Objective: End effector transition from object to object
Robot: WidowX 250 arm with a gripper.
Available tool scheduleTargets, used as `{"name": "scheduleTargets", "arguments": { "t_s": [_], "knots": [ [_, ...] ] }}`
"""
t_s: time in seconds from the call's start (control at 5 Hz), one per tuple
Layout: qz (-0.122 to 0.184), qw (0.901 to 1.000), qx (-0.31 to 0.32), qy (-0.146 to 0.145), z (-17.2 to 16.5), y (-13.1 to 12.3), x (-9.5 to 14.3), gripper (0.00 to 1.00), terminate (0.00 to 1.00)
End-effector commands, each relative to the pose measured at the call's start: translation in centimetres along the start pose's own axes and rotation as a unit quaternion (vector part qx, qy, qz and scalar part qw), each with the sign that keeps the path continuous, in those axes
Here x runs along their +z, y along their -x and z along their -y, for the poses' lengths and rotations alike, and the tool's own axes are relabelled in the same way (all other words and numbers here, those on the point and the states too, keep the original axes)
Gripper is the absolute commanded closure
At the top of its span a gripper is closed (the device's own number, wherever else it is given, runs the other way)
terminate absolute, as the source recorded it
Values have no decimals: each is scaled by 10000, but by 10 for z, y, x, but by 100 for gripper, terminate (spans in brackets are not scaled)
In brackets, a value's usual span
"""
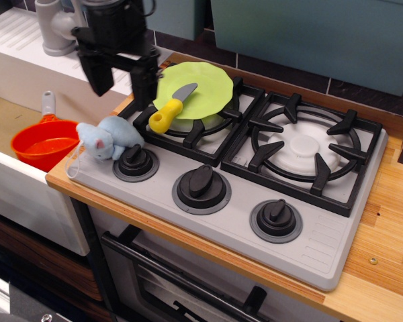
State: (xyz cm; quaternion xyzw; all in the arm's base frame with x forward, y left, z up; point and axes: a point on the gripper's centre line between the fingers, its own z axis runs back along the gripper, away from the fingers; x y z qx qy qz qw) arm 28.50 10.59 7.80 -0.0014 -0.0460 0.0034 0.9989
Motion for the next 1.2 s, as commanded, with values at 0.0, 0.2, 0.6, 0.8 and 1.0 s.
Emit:
{"name": "scheduleTargets", "arguments": {
  "t_s": [0.0, 0.2, 0.6, 0.8, 1.0],
  "knots": [
    [667, 9975, -145, -191, -19, 2, 2, 0, 0],
    [719, 9972, -132, -149, -23, 5, -7, 0, 0],
    [851, 9964, 32, -37, -20, 17, -35, 0, 0],
    [800, 9968, -42, -47, -17, 20, -44, 0, 0],
    [644, 9979, -13, 102, -14, 17, -47, 0, 100]
  ]
}}
